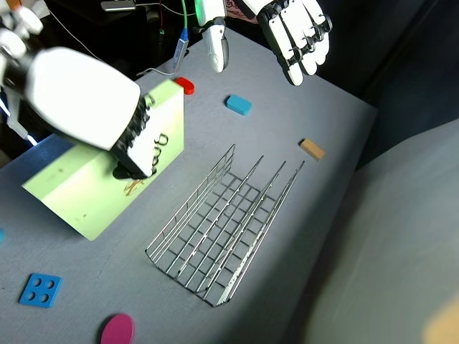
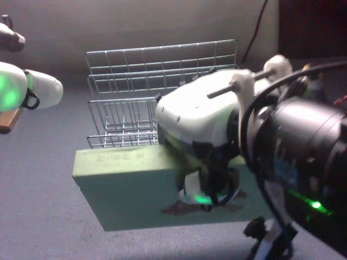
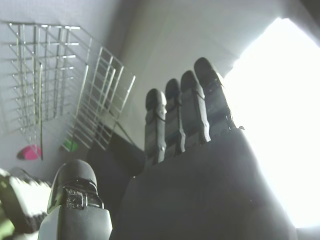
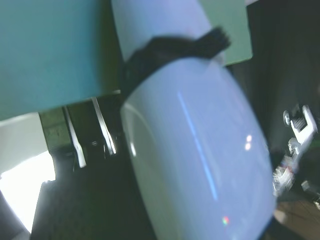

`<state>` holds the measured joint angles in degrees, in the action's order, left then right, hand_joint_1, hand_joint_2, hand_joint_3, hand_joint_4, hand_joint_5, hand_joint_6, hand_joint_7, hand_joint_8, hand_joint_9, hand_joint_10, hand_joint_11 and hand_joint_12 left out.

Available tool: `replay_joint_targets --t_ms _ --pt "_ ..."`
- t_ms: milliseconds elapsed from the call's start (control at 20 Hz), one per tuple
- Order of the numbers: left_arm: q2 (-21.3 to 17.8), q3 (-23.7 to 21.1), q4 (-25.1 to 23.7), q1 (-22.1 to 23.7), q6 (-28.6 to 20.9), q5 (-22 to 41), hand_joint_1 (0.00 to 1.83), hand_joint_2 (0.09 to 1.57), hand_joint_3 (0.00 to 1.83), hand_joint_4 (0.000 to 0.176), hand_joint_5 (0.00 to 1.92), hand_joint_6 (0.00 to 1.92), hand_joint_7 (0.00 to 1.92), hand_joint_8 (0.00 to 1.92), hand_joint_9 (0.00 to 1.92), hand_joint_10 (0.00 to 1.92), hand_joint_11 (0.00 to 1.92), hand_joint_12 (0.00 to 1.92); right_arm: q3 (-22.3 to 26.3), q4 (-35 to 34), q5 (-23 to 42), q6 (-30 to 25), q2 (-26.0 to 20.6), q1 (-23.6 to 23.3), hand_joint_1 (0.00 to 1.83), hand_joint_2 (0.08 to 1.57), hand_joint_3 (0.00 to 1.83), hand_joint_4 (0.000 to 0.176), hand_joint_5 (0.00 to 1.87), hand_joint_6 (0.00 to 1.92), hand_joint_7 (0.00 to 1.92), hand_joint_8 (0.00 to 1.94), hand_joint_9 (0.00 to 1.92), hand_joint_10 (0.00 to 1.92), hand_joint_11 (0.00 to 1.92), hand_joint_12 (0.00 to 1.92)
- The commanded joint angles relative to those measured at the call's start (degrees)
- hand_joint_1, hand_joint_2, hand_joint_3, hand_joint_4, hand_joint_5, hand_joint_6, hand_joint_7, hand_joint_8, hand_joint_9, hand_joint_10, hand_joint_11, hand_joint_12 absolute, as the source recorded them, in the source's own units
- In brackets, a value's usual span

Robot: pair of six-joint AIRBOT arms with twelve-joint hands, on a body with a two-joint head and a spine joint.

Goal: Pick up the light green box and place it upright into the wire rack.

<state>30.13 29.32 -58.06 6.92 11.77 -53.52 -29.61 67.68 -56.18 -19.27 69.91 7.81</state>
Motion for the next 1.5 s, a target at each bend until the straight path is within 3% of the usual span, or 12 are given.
replay_joint_targets --t_ms 0,200,350,550,750,1050,1200,1450 --pt "-0.2 -0.2 -4.6 0.7 0.1 1.9 0.0 1.14 0.0 0.0 0.27 0.01 0.18 0.01 0.14 0.01 0.0 0.47 0.2 4.9 0.6 0.8 -0.4 -1.3 1.25 1.12 0.0 0.0 0.94 0.88 1.03 1.14 0.85 1.2 0.73 1.51" --pt "-0.2 -0.3 -4.6 0.8 0.3 0.0 0.0 1.15 0.0 0.0 0.28 0.01 0.2 0.0 0.15 0.0 0.0 0.47 0.2 4.3 1.3 5.0 -2.3 -5.2 1.26 1.12 0.0 0.0 0.94 0.87 1.03 1.14 0.85 1.2 0.74 1.51" --pt "-0.2 -0.4 -4.6 1.8 3.2 -1.9 0.0 1.14 0.0 0.0 0.25 0.0 0.17 0.0 0.13 0.0 0.0 0.44 -0.2 1.9 2.4 9.2 -3.2 -8.9 1.26 1.12 0.0 0.0 0.94 0.86 1.03 1.15 0.83 1.19 0.71 1.5" --pt "-0.3 -0.4 -4.6 2.3 3.7 -2.8 0.0 1.15 0.0 0.0 0.25 0.0 0.17 0.0 0.13 0.0 0.0 0.46 -3.9 1.9 4.9 9.6 -2.8 -12.1 1.25 1.12 0.0 0.0 0.95 0.86 1.03 1.14 0.84 1.2 0.72 1.51" --pt "-0.3 -0.4 -4.6 2.5 3.7 -2.8 0.0 1.16 0.0 0.0 0.27 0.0 0.18 0.0 0.14 0.0 0.0 0.48 -7.4 2.9 7.6 12.3 -1.8 -12.6 1.25 1.12 0.0 0.0 0.95 0.86 1.03 1.13 0.84 1.19 0.71 1.5" --pt "-0.3 -0.3 -4.5 2.6 2.9 -1.3 0.02 1.16 0.0 0.0 0.25 0.0 0.16 0.0 0.12 0.0 0.0 0.33 -12.3 2.9 10.1 13.7 1.3 -11.9 1.26 1.12 0.0 0.0 0.93 0.89 1.04 1.12 0.85 1.19 0.74 1.49" --pt "-0.2 -0.2 -4.5 2.6 3.2 -1.5 0.0 1.17 0.0 0.0 0.24 0.0 0.18 0.01 0.13 0.0 0.0 0.4 -14.5 3.0 10.4 13.7 3.2 -10.9 1.26 1.13 0.0 0.0 0.89 0.94 1.03 1.14 0.84 1.19 0.72 1.53" --pt "-0.2 -0.2 -4.5 2.7 3.5 -1.6 0.03 1.17 0.0 0.005 0.25 0.0 0.2 0.0 0.15 0.0 0.0 0.46 -16.6 3.0 10.5 13.6 5.8 -9.5 1.26 1.12 0.0 0.0 0.94 0.86 1.03 1.16 0.84 1.21 0.73 1.55"
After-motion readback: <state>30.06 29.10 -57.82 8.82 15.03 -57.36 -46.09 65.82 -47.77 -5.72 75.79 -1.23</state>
